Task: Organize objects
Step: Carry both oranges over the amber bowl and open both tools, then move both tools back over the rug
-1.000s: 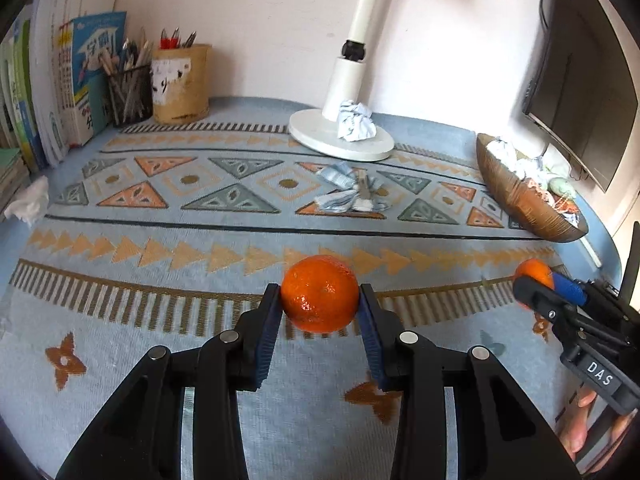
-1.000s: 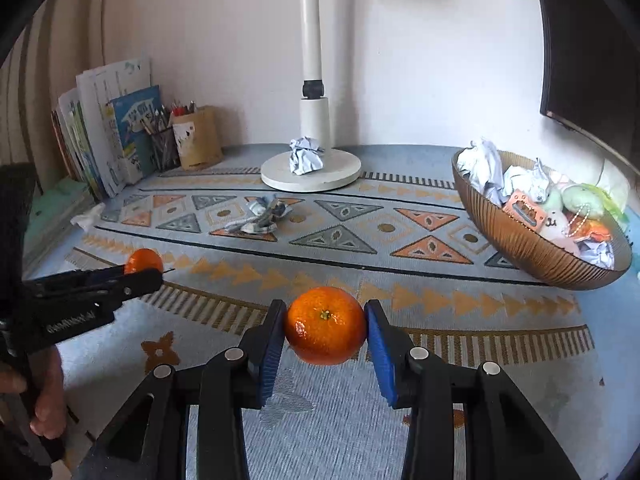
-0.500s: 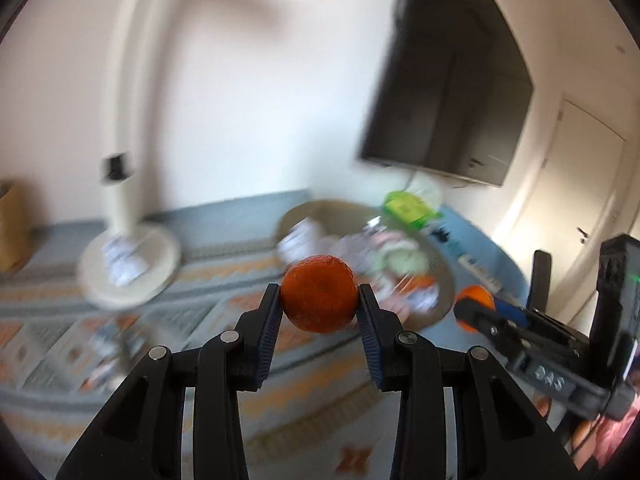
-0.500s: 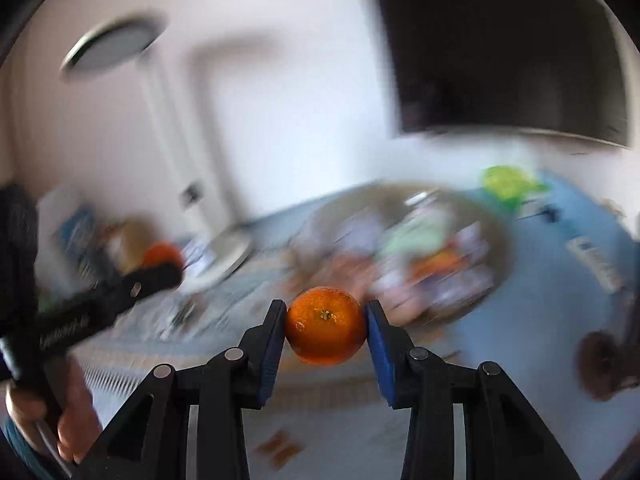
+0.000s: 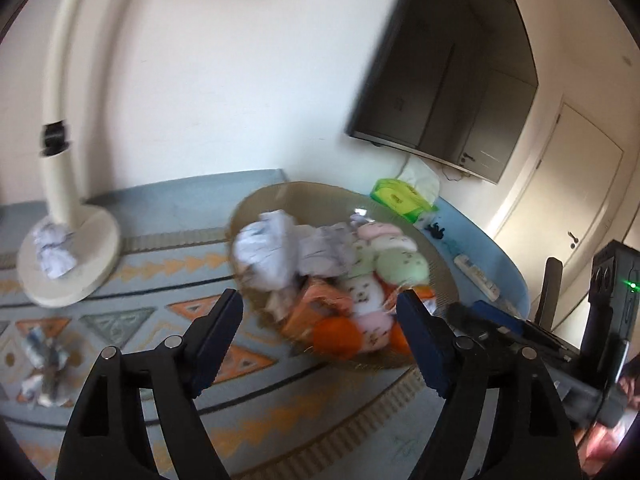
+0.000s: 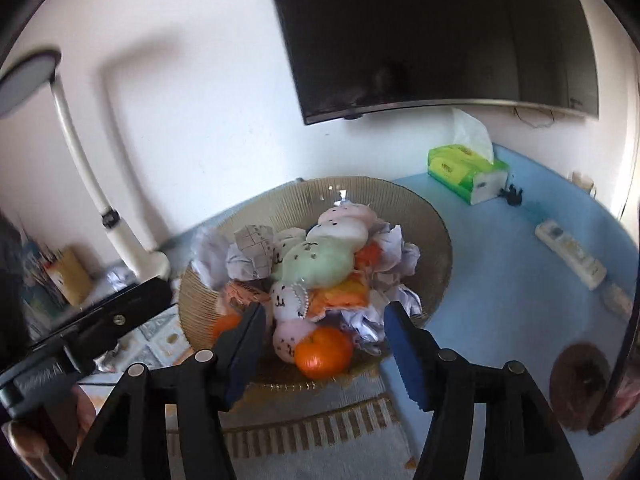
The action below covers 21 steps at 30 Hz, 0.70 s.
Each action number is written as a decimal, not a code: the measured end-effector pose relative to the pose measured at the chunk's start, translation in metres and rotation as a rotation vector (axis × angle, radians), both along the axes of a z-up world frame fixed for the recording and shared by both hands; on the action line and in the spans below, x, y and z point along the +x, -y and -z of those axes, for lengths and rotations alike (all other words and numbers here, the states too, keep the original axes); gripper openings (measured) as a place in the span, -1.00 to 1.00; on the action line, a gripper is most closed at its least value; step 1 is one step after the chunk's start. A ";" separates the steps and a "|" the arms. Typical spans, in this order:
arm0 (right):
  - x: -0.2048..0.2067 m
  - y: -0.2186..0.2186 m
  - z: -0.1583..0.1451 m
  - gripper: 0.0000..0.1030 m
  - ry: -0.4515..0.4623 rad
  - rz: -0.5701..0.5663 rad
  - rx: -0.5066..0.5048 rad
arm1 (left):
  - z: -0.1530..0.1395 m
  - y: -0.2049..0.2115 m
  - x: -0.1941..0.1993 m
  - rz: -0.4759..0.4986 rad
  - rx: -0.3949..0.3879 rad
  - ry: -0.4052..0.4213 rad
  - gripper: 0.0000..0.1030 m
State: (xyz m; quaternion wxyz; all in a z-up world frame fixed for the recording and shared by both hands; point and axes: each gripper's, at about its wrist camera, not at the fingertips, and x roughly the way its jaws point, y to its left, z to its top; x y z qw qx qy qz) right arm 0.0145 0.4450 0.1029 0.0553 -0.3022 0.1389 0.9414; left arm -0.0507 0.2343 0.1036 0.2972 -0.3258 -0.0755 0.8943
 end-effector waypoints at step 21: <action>0.007 0.213 0.061 0.69 0.050 -0.327 0.232 | 0.075 0.235 0.074 -0.423 -0.112 0.136 0.98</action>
